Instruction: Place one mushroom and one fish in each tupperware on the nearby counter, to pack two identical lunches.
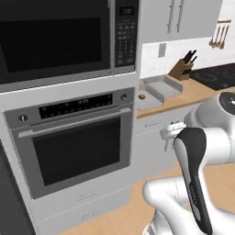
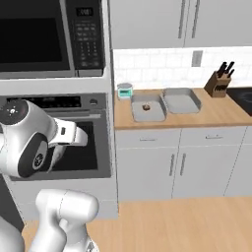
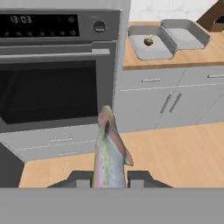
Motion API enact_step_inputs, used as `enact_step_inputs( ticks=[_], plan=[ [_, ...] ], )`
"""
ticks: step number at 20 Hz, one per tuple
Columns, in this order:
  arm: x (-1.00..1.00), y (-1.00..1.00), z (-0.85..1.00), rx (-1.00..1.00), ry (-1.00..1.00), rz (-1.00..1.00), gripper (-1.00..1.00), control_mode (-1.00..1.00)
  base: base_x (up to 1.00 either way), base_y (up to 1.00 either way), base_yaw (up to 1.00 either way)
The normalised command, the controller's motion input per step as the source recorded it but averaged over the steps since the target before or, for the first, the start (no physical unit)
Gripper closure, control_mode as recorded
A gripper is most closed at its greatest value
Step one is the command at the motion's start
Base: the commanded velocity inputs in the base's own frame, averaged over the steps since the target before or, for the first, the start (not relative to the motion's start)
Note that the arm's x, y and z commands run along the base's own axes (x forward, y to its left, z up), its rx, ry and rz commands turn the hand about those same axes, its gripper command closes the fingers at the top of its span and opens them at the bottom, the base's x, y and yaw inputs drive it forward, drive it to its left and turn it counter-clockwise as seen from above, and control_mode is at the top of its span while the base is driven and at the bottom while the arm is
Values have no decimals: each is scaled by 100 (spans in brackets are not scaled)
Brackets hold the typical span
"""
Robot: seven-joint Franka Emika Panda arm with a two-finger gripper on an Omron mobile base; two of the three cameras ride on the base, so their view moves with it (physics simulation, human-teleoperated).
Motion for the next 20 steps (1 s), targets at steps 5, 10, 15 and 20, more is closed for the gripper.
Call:
enact_step_inputs(
  ticks=[5, 10, 15, 20],
  plan=[
    [0, 0, 0, 0, 0, 0, 100, 100, 100, -89, 12],
    [0, 0, 0, 0, 0, 0, 100, 100, 100, -65, 21],
    [0, 0, 0, 0, 0, 0, 100, 100, 100, -38, 37],
    [0, 0, 0, 0, 0, 0, 100, 100, 73, -46, 45]
  ],
)
